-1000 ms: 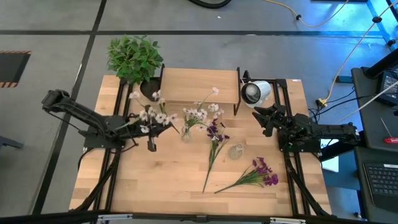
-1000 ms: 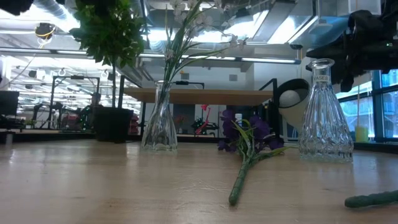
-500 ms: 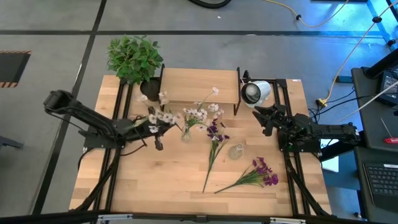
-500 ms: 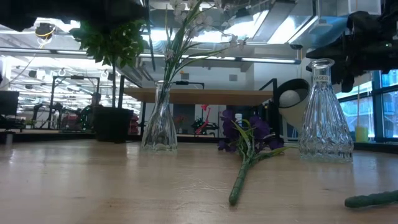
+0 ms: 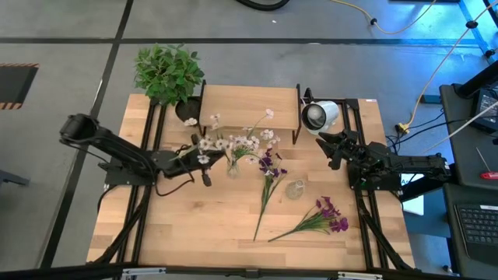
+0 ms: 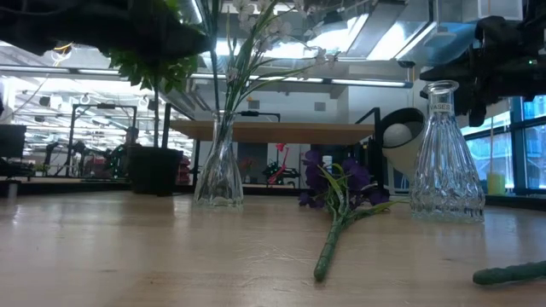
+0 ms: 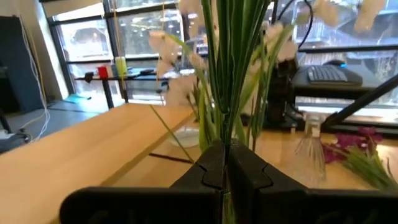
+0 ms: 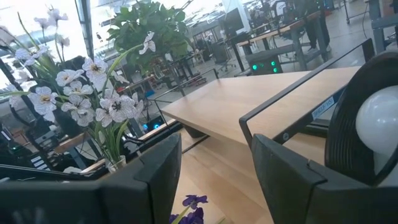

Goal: Pick and place flowers into a vace then onto a shelf
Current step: Put the white flowers into the left transparent vase

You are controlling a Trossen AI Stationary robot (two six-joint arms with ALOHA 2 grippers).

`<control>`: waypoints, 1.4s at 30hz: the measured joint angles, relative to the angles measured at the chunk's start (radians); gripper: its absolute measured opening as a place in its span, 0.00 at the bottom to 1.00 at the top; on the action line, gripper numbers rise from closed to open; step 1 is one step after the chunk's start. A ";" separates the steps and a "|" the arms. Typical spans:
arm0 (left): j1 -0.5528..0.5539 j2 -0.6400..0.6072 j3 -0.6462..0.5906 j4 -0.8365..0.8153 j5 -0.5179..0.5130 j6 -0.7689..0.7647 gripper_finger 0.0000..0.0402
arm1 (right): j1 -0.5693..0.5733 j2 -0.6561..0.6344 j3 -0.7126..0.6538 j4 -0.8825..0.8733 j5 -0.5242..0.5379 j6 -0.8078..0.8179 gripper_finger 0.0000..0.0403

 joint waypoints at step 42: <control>0.004 0.267 0.002 0.025 -0.025 -0.118 0.03 | 0.000 0.000 0.000 -0.015 0.035 -0.004 0.49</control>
